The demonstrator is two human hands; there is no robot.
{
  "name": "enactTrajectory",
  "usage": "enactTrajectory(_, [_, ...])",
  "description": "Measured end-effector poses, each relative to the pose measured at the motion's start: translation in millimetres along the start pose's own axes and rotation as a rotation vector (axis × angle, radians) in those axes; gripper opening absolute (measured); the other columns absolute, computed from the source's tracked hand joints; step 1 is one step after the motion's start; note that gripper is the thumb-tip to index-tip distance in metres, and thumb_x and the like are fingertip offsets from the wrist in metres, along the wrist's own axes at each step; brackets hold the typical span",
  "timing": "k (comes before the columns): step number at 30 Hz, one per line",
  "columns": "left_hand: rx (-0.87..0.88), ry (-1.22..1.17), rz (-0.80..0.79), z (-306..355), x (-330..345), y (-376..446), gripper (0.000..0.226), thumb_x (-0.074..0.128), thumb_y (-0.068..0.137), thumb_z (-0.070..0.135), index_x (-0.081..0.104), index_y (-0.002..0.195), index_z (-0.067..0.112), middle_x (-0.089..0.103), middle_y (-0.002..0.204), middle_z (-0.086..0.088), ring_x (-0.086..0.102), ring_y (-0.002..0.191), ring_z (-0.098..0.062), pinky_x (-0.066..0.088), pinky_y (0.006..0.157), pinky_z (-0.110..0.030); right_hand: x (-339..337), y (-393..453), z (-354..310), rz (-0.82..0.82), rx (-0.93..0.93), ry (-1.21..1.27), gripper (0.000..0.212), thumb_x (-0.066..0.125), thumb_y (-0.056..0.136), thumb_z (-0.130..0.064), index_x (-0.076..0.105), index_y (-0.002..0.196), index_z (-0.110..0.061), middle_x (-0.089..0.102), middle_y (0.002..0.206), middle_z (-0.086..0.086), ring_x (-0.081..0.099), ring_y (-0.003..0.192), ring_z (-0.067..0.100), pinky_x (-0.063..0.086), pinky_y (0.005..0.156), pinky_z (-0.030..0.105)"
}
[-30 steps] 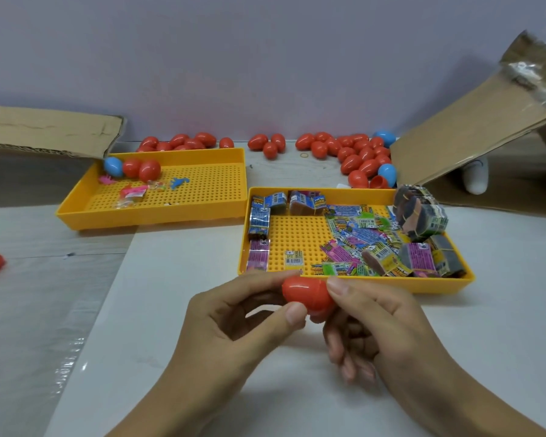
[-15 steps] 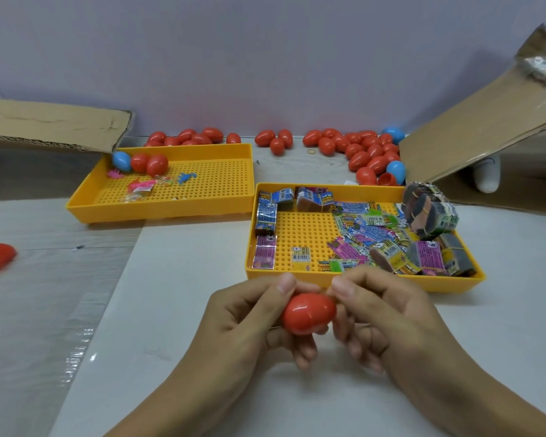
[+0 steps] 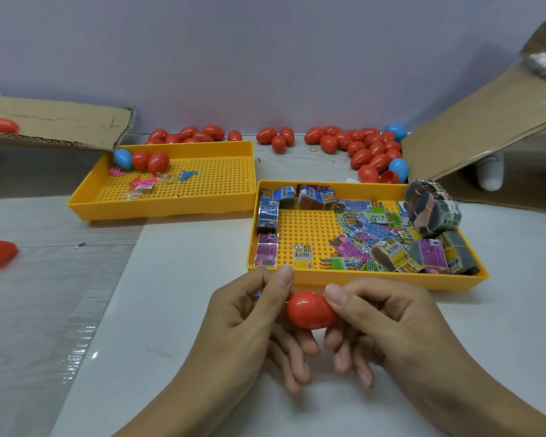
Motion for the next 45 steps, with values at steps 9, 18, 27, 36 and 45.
enactTrajectory(9, [0.021,-0.024,0.035,2.2,-3.2,-1.1,0.037,0.072,0.075,0.046,0.076,0.091,0.012,0.067,0.069,-0.021,0.068,0.057,-0.031,0.056,0.051,-0.031,-1.2,0.5,-2.1,0.061,-0.090,-0.014,0.028,0.081,0.069,-0.027,0.080,0.097,-0.022,0.073,0.074,0.011,0.067,0.059,0.017,0.047,0.041,0.025])
enactTrajectory(18, [0.007,-0.076,-0.005,5.8,-2.8,-2.0,0.032,0.076,0.073,0.039,0.076,0.089,0.011,0.067,0.078,-0.019,0.067,0.054,-0.031,0.054,0.044,-0.030,-11.5,-2.5,-7.1,0.288,-0.439,-0.498,0.027,0.072,0.077,-0.046,0.079,0.093,-0.026,0.065,0.066,-0.002,0.057,0.054,0.010,0.044,0.048,0.019])
enactTrajectory(27, [0.197,-0.209,0.190,11.5,-8.9,-1.0,0.028,0.083,0.058,0.028,0.072,0.074,0.008,0.069,0.075,-0.025,0.068,0.057,-0.028,0.055,0.048,-0.024,-8.5,20.3,-1.0,0.309,-0.378,-1.501,0.071,0.040,0.079,-0.077,0.069,0.122,-0.028,0.055,0.141,0.005,0.038,0.137,0.036,0.030,0.104,0.054])
enactTrajectory(36, [0.207,-0.234,0.217,8.3,-14.3,2.4,0.022,0.076,0.060,0.009,0.078,0.082,0.011,0.071,0.081,-0.022,0.071,0.059,-0.032,0.058,0.054,-0.023,-1.7,26.2,0.7,0.332,-0.318,-1.314,0.021,0.063,0.077,-0.051,0.074,0.091,-0.039,0.058,0.134,-0.010,0.037,0.137,0.027,0.016,0.096,0.030])
enactTrajectory(45, [0.276,-0.108,0.164,4.6,-12.2,1.5,0.020,0.065,0.082,0.013,0.078,0.097,0.016,0.072,0.099,-0.020,0.066,0.060,-0.033,0.053,0.046,-0.032,-5.6,15.3,-25.0,0.398,-0.377,-0.419,0.013,0.083,0.068,-0.036,0.077,0.075,-0.027,0.070,0.094,-0.013,0.064,0.094,0.006,0.045,0.076,0.016])
Point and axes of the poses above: each hand's wrist, its own y-axis towards the middle knuckle, its own x-axis out of the palm, z = x × y, the point moved 2 cm from there along y, towards the middle knuckle
